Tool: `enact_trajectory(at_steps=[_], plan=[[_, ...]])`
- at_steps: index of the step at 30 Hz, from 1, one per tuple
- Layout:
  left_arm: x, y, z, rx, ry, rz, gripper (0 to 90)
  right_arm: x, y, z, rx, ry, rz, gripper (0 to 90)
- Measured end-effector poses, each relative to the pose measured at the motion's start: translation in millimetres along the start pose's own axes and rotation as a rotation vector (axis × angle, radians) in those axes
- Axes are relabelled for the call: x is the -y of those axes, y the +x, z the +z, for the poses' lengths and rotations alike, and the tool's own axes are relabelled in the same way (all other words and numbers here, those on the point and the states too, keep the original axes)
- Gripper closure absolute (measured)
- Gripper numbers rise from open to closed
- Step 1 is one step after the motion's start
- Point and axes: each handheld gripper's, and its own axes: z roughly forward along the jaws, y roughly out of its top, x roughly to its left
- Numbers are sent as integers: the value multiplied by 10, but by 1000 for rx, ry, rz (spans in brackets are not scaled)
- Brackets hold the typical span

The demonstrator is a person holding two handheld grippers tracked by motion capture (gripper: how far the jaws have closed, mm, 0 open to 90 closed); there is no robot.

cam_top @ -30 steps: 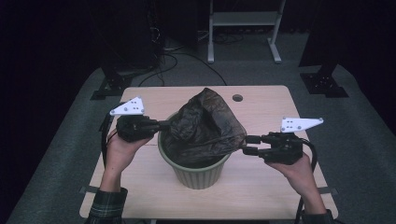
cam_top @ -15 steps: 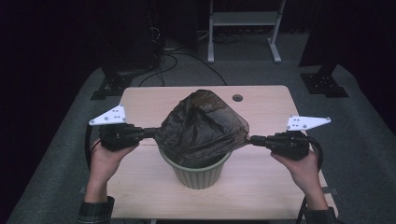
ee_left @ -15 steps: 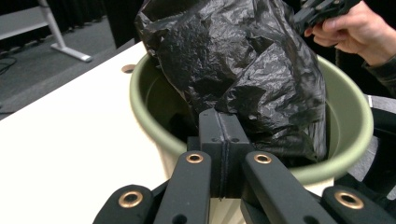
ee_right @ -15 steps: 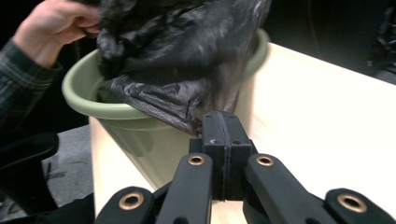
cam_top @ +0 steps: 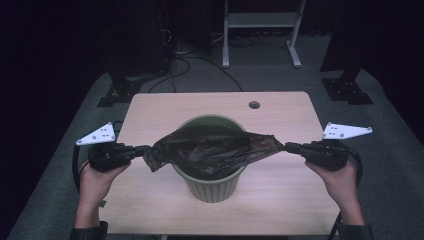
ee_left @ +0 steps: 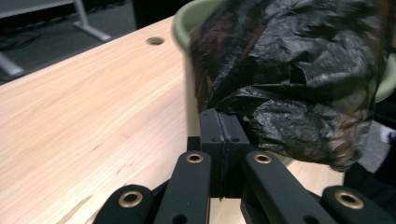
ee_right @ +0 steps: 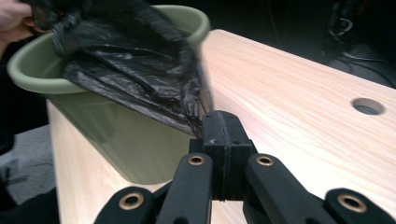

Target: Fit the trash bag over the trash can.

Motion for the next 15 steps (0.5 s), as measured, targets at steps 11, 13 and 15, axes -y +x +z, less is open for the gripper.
enact_trajectory(at_steps=[11,13,15], plan=[[-188,-42,-156,-13,-57,40,505,-114,6,-108,28,-62,-17,652],[-264,-59,-219,-21,-70,55,454,-144,8,-137,28,-77,-17,628],[-314,-78,-244,-33,-82,67,399,-185,14,-154,21,-96,-20,609]])
